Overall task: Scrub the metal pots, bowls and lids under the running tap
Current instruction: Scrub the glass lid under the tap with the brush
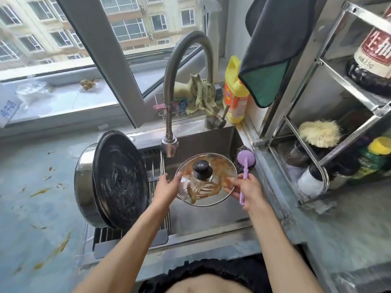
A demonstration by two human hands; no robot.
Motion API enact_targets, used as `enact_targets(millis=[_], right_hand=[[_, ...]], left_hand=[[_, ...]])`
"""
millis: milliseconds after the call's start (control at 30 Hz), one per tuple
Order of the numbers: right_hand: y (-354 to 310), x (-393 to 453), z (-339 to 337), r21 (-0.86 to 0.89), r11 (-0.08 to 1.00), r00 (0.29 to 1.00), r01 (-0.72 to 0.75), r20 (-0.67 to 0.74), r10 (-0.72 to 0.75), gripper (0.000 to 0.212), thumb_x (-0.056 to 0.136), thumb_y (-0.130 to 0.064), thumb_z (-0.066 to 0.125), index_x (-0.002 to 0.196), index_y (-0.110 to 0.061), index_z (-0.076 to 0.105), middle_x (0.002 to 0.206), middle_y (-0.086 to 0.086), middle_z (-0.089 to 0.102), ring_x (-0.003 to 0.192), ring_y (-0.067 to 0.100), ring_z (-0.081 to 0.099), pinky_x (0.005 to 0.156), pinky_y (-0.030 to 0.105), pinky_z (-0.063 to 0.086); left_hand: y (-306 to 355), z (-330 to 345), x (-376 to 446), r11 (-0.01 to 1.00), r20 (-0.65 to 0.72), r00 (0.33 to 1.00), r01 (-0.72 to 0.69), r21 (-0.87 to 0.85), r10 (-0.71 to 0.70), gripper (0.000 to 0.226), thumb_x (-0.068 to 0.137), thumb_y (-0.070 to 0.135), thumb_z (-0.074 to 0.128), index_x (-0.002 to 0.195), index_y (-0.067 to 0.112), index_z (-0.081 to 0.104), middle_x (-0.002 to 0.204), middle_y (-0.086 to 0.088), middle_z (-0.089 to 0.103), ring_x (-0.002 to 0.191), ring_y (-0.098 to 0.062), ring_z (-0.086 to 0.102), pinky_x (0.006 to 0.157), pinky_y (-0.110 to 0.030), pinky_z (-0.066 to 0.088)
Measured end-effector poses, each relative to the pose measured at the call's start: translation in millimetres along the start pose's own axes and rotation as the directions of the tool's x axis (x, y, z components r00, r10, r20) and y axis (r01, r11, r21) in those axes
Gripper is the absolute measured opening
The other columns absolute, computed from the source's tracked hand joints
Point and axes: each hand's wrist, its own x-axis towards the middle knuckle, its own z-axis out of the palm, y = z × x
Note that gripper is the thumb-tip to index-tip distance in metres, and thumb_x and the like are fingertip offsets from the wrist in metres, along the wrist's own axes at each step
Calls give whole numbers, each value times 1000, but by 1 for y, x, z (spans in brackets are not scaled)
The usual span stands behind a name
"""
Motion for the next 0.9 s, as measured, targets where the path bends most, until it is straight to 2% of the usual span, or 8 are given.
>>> enact_targets(millis=[100, 267, 333, 400, 467, 500, 733, 900], right_hand=[[6, 4, -7, 7, 1000, 999, -17, 40, 16, 20, 95, 12, 50, 95, -8, 45, 87, 19, 67, 57, 24, 71, 52, 31, 59], [10, 22, -4, -520, 852, 996, 67, 83, -27, 7, 98, -6, 53, 94, -10, 57, 84, 12, 64, 66, 25, 63, 53, 30, 51], [6, 36, 2, -818, 559, 990, 139, 93, -110, 13, 97, -18, 54, 103, -11, 63, 91, 11, 65, 73, 27, 60, 58, 30, 47], [-9, 41, 8, -985, 54, 973, 166, 155, -169, 23, 97, -24, 51, 113, -18, 65, 110, 11, 68, 94, 31, 64, 75, 32, 50], [-31, 40, 28, -923, -365, 972, 122, 186, -144, 33, 98, -18, 48, 128, -20, 61, 130, 7, 62, 118, 28, 61, 88, 34, 48], [-44, 41, 42, -884, -457, 975, 103, 179, -128, 37, 99, -16, 48, 134, -19, 59, 137, 5, 58, 125, 27, 57, 93, 35, 48], [-97, 68, 103, -714, -694, 893, 94, 368, -258, 35, 100, -17, 47, 133, -10, 54, 128, 9, 62, 117, 28, 62, 82, 34, 48], [-109, 106, 123, -766, -640, 886, 51, 331, -326, 44, 99, -12, 43, 142, -3, 45, 125, 11, 64, 110, 31, 65, 65, 33, 42]], left_hand=[[-2, -3, -6, 865, 177, 967, 245, -437, -184, 14, 105, 12, 53, 105, 2, 62, 73, -7, 71, 58, -19, 70, 62, -35, 63], [2, -14, 0, 888, 71, 995, 93, -451, -68, 19, 104, 2, 48, 104, 1, 67, 87, -15, 73, 61, -19, 71, 54, -34, 59], [2, -15, 10, 923, 16, 1000, 18, -385, -12, 20, 105, 10, 51, 109, 5, 70, 95, -15, 77, 69, -23, 74, 65, -40, 61], [6, -13, 11, 943, -22, 999, -43, -330, 38, 22, 106, 16, 51, 112, 11, 71, 96, -11, 79, 75, -23, 75, 70, -44, 60], [11, -14, 16, 943, -54, 998, -56, -328, 41, 22, 106, 18, 51, 115, 12, 71, 96, -9, 79, 71, -20, 73, 61, -37, 56], [14, -14, 19, 938, -66, 997, -59, -340, 39, 22, 106, 17, 52, 115, 11, 71, 98, -9, 78, 71, -19, 73, 56, -33, 56], [34, -13, 36, 909, -53, 997, -69, -411, 51, 17, 104, 10, 53, 101, 8, 70, 86, -7, 74, 67, -14, 71, 66, -36, 62], [35, -13, 47, 861, -10, 999, 24, -508, -33, 14, 102, 12, 59, 104, 7, 72, 92, -12, 76, 74, -23, 73, 62, -34, 61]])
